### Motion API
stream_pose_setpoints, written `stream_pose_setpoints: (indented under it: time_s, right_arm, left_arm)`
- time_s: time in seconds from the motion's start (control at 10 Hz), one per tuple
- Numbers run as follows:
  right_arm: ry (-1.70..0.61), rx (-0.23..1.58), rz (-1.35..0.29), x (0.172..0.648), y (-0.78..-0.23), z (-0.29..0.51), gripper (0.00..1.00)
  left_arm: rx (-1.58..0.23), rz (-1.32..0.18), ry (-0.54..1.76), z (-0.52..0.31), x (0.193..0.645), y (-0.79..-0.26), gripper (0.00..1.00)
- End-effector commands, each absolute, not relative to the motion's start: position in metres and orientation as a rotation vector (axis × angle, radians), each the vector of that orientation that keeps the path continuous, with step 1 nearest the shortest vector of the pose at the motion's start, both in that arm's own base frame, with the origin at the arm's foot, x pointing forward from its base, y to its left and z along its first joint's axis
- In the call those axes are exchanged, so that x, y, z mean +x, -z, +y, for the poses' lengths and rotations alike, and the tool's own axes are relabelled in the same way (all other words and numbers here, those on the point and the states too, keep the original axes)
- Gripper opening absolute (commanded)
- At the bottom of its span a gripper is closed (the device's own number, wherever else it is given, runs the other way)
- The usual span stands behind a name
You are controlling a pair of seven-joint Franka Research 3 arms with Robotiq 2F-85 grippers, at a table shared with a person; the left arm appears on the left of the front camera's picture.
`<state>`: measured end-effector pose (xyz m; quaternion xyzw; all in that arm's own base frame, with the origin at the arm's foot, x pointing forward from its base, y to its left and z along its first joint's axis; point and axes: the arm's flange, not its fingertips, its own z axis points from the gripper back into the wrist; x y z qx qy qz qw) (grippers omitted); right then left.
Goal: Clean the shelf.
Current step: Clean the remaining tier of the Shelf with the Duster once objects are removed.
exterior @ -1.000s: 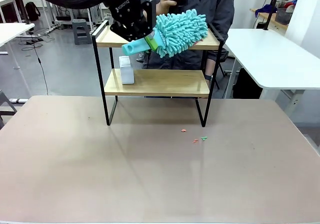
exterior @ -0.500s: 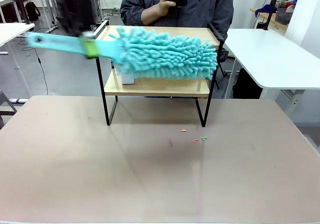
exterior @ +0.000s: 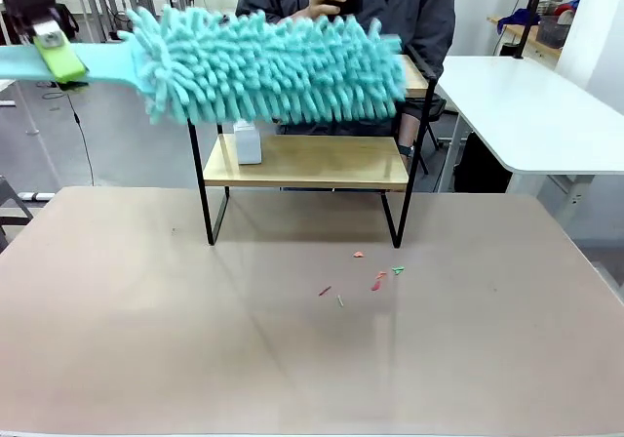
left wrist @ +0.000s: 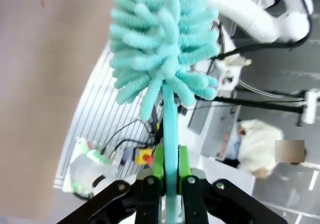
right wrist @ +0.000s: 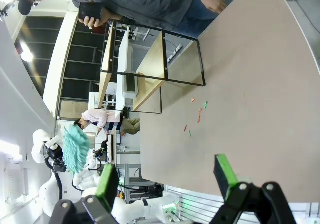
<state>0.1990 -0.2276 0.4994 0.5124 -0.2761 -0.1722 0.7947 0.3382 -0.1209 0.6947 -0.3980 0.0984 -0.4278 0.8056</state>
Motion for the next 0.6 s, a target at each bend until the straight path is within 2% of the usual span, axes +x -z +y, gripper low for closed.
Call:
stream_pose_setpoints:
  time_s: [0.0,0.3,0.5]
  right_arm:
    - [0.348,1.116,-0.623,0.201,-0.501,-0.228,1.00]
    - [0.348,1.116,-0.623,0.201,-0.501,-0.228,1.00]
    - [0.348,1.116,-0.623,0.201,-0.501,-0.228,1.00]
  left_arm:
    - [-1.007,0.009,0.810,-0.065,0.325,-0.695,0.12]
    - [-1.187,-0.300,0.423,0.059,0.312,-0.656,0.12]
    - [-1.150,-0.362,0.288,0.129,0.321,-0.592,0.12]
